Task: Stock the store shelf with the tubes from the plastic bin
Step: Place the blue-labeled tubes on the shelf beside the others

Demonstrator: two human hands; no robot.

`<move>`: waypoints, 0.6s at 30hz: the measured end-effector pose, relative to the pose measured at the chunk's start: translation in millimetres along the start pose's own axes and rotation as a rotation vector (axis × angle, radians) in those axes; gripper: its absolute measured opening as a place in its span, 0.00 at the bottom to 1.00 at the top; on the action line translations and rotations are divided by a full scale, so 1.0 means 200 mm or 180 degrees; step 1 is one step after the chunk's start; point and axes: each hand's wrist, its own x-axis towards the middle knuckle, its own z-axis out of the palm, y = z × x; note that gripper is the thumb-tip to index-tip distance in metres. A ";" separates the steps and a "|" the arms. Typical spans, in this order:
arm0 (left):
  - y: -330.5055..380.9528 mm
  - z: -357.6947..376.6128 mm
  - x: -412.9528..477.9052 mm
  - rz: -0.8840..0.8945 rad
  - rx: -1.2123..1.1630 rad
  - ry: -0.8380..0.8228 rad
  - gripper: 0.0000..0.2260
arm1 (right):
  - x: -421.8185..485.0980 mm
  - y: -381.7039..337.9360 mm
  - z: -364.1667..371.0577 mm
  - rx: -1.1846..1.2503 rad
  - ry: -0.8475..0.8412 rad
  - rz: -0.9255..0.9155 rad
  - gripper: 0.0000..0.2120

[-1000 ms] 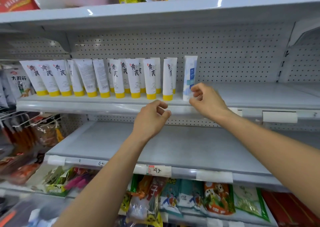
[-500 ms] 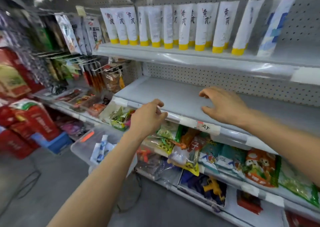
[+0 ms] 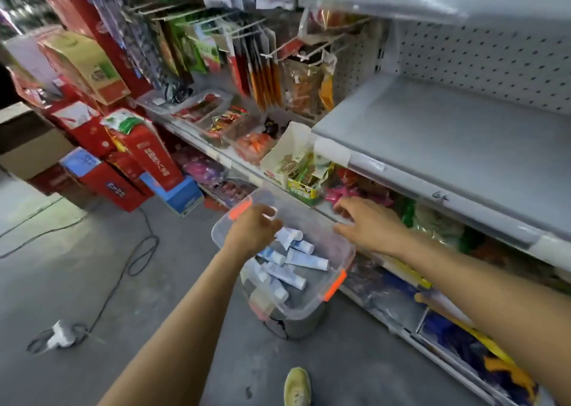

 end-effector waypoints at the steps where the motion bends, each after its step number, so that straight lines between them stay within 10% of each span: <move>1: -0.08 0.01 0.10 -0.0143 0.0029 -0.0087 0.14 | 0.12 -0.01 0.09 0.0050 -0.0178 0.0043 0.14; 7: -0.49 0.27 0.62 -0.0862 -0.0033 -0.0674 0.06 | 0.64 0.03 0.69 0.0311 -0.1111 0.0393 0.13; 18: -1.01 0.96 0.99 -0.1242 0.0986 -0.1055 0.24 | 0.92 0.11 1.61 -0.0122 -0.1859 0.0634 0.16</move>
